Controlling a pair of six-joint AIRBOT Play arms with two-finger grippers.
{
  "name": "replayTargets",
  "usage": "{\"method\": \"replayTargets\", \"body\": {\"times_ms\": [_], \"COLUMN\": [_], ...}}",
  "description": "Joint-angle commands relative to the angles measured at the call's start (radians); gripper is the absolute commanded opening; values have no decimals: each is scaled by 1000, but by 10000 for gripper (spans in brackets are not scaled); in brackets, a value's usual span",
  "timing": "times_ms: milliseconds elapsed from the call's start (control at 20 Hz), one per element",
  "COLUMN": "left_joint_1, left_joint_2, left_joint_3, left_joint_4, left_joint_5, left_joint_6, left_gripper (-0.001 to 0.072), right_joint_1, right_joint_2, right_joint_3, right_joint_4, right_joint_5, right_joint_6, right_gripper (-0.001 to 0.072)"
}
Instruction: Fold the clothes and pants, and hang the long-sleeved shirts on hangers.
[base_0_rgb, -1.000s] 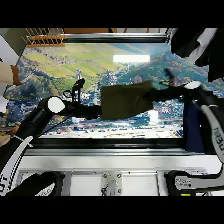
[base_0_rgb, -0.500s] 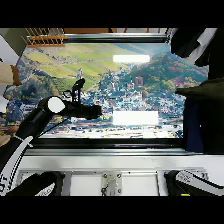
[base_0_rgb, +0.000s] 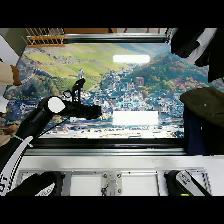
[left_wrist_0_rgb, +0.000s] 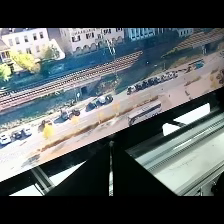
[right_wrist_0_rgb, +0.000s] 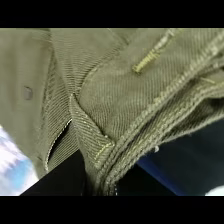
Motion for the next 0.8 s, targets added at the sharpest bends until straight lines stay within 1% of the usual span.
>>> {"method": "replayTargets", "body": {"times_ms": [0,150,200,250,300,350,400,450,500,550,650,750], "left_joint_1": [0,0,0,0,0,0,5,27,48,71,105,123], "left_joint_2": [-1,-1,-1,-1,-1,-1,0,0,1,0,0,1], "left_joint_3": [0,0,0,0,0,0,0,17,40,68,125,163], "left_joint_4": [2,2,2,2,2,2,2,2,2,2,2,1], "left_joint_5": [0,0,0,0,1,8,27,32,22,12,7,5], "left_joint_6": [2,3,3,3,3,3,19,35,51,61,63,63], "left_gripper": [26,27,27,26,26,26,26,27,26,27,26,26], "right_joint_1": [-2,-1,-1,-1,-1,-1,16,76,148,228,418,592], "right_joint_2": [90,121,122,122,122,130,165,225,261,278,282,278], "right_joint_3": [-163,-245,-283,-290,-290,-286,-274,-255,-238,-224,-203,-203], "right_joint_4": [-78,-79,-78,-78,-78,-77,-42,55,144,223,359,370], "right_joint_5": [11,39,58,73,95,99,55,-31,-90,-127,-159,-199], "right_joint_6": [89,97,97,97,79,21,-60,-171,-256,-308,-380,-393], "right_gripper": [31,32,47,243,556,575,575,575,575,575,576,575]}}
